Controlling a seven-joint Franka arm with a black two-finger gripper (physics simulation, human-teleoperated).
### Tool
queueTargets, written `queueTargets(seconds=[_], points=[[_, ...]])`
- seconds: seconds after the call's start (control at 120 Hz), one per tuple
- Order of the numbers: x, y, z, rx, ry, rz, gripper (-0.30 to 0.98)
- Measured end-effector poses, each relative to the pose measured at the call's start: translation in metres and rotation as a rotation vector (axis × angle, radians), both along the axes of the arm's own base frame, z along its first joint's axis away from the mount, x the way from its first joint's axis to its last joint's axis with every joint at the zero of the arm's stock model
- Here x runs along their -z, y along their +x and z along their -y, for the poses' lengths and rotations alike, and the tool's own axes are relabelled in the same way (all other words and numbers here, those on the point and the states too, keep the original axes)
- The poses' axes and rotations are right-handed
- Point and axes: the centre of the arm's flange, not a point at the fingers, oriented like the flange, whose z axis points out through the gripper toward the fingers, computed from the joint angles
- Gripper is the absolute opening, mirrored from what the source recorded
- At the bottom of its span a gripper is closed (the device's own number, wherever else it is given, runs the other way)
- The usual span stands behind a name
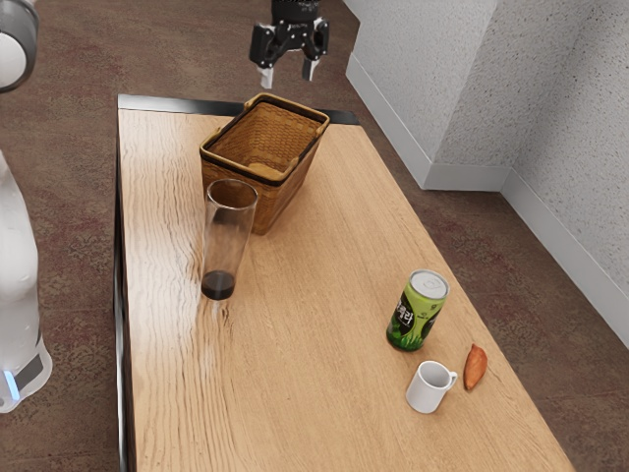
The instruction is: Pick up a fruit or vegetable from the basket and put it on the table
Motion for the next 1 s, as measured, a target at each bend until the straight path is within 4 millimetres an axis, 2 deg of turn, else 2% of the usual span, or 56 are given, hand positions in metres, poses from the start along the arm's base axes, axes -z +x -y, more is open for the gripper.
queueTargets(seconds=[0.108, 0.208, 0.258, 0.4, 0.508, 0.592, 0.675, 0.792, 1.0], points=[[0.024, -0.026, -0.006, -0.123, -0.022, -0.009, 0.69], [0.042, -0.042, -0.009, -0.221, -0.035, 0.001, 0.69], [0.053, -0.039, -0.014, -0.269, -0.040, -0.003, 0.69], [0.085, -0.014, -0.037, -0.398, -0.048, -0.011, 0.69], [0.116, -0.010, -0.055, -0.489, -0.054, -0.034, 0.69], [0.128, -0.007, -0.070, -0.554, -0.057, -0.034, 0.69], [0.142, -0.001, -0.071, -0.586, -0.060, -0.042, 0.69], [0.180, -0.008, -0.066, -0.624, -0.066, -0.070, 0.69], [0.191, -0.006, -0.078, -0.680, -0.061, -0.029, 0.69]])
